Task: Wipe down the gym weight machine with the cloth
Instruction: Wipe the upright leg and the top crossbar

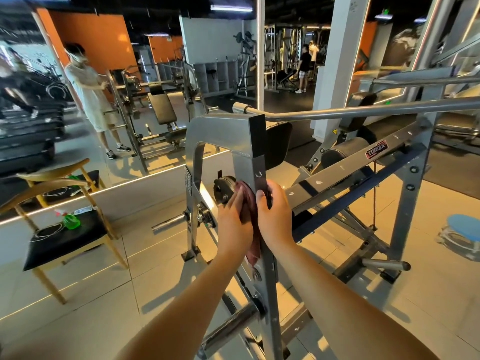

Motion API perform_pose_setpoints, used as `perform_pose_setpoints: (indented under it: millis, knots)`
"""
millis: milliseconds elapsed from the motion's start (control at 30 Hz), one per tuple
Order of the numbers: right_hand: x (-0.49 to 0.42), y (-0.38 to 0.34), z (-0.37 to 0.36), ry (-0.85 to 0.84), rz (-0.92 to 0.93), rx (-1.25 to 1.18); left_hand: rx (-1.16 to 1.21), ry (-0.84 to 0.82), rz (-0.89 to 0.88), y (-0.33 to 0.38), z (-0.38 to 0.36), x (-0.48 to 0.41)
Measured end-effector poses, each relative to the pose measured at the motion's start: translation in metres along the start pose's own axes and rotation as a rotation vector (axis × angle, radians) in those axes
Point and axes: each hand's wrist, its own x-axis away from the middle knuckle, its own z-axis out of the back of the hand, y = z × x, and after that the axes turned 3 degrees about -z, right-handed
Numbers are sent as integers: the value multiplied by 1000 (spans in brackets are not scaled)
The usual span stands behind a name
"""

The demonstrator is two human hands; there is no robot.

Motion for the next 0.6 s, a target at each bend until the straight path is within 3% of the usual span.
perform_pose_setpoints:
  millis: [200,367,600]
  knots:
    - [0,2,2,-11,1,-20,2,-9,-59,7,9,-2]
    - [-3,4,5,-54,-15,-48,128,78,23,15,6,-35]
    - [-2,6,20,-91,-28,-77,56,2,-121,17,-2,27]
